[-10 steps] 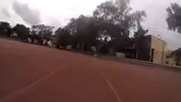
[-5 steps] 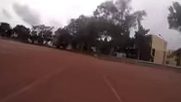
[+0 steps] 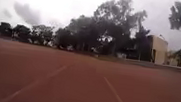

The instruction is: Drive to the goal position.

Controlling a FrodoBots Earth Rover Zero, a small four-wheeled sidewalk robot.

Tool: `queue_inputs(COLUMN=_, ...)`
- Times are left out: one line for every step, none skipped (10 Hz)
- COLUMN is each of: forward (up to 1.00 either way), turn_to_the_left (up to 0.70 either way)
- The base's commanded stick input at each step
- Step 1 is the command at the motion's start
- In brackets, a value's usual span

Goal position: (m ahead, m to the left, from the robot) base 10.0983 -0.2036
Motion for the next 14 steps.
queue_inputs(forward=0.50, turn_to_the_left=0.00)
queue_inputs(forward=0.50, turn_to_the_left=0.00)
queue_inputs(forward=0.50, turn_to_the_left=0.00)
queue_inputs(forward=0.50, turn_to_the_left=0.00)
queue_inputs(forward=0.50, turn_to_the_left=0.00)
queue_inputs(forward=0.50, turn_to_the_left=0.00)
queue_inputs(forward=0.50, turn_to_the_left=0.00)
queue_inputs(forward=0.50, turn_to_the_left=0.00)
queue_inputs(forward=0.50, turn_to_the_left=0.00)
queue_inputs(forward=0.50, turn_to_the_left=0.00)
queue_inputs(forward=0.50, turn_to_the_left=0.00)
queue_inputs(forward=0.50, turn_to_the_left=0.00)
queue_inputs(forward=0.50, turn_to_the_left=0.00)
queue_inputs(forward=0.50, turn_to_the_left=0.00)
